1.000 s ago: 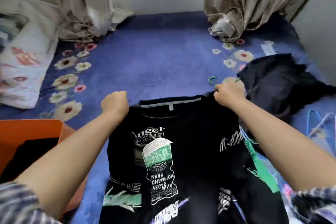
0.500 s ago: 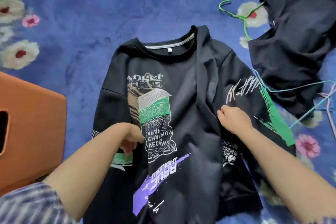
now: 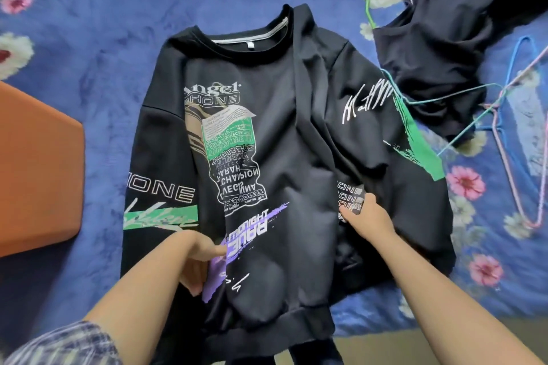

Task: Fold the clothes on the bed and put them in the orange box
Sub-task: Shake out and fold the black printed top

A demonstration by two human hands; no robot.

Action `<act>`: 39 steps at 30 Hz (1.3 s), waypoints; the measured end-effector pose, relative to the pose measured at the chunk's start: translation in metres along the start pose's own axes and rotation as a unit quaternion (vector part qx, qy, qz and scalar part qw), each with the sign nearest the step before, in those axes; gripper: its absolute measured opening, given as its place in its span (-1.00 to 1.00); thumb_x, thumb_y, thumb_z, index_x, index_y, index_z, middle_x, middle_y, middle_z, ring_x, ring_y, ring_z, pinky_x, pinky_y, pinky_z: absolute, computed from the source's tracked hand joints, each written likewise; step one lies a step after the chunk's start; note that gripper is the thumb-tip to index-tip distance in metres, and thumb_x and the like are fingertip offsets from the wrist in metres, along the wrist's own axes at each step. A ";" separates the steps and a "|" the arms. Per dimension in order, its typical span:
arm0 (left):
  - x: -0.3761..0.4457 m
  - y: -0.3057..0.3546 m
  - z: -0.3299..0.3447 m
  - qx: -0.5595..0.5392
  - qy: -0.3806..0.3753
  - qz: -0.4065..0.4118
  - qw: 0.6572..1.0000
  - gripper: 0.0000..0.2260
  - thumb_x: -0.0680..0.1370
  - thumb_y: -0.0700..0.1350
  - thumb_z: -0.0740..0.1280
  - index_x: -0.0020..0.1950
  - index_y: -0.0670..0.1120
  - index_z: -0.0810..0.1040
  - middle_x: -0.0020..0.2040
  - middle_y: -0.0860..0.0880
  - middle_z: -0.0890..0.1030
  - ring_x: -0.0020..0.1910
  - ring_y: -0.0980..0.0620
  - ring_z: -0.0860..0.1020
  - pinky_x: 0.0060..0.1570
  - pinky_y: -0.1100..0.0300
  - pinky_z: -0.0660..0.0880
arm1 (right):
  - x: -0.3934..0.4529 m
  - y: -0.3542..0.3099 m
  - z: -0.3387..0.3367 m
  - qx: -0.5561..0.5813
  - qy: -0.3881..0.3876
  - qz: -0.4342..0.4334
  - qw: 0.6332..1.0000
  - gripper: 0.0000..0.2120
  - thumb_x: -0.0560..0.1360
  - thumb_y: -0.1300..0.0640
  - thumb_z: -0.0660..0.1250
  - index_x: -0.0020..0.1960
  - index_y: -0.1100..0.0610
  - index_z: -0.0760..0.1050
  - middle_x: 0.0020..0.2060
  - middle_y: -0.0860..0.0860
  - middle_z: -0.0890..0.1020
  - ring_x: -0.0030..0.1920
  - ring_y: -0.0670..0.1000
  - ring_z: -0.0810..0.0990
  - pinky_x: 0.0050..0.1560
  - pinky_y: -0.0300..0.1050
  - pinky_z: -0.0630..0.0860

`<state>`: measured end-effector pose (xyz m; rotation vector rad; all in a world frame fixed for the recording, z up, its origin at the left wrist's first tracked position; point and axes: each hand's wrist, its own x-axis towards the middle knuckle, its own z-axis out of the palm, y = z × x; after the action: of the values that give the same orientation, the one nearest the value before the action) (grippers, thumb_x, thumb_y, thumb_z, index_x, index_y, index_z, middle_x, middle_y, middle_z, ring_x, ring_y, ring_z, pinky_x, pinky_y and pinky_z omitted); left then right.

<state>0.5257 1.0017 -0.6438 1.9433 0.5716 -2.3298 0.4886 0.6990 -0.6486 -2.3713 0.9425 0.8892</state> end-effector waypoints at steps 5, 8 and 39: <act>-0.003 0.006 0.022 -0.048 0.059 0.010 0.997 -0.30 0.61 0.21 -0.08 0.37 -0.40 0.27 0.31 -0.33 0.41 0.27 -0.23 0.45 0.19 0.05 0.41 | -0.016 0.013 -0.004 -0.032 0.050 -0.063 0.996 -0.81 0.59 0.11 0.16 0.02 0.25 0.29 0.07 0.37 0.54 0.09 0.34 0.50 -0.04 0.05 0.38; -0.003 0.009 0.030 0.000 0.191 0.063 0.980 -0.49 0.65 0.07 -0.04 0.36 -0.29 0.36 0.35 -0.22 0.42 0.31 -0.17 0.43 0.23 0.10 0.36 | -0.025 0.029 -0.016 -0.113 0.073 -0.015 0.991 -0.77 0.60 0.13 0.08 0.13 0.29 0.32 0.12 0.35 0.52 0.12 0.32 0.49 0.00 0.06 0.39; -0.099 0.322 -0.034 0.031 0.559 0.291 0.776 -0.59 0.56 -0.04 0.22 0.36 -0.13 0.26 0.28 -0.14 0.32 0.26 -0.14 0.31 0.07 0.03 0.40 | 0.171 0.043 -0.207 -0.496 0.017 -0.281 0.822 -0.08 0.46 0.07 0.33 0.51 0.01 -0.32 0.51 0.12 -0.17 0.50 0.13 -0.21 0.41 0.27 -0.17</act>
<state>0.6662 0.6935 -0.6328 2.8226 -0.1412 -0.6762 0.6365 0.4718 -0.6299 -3.2043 -0.4091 1.2523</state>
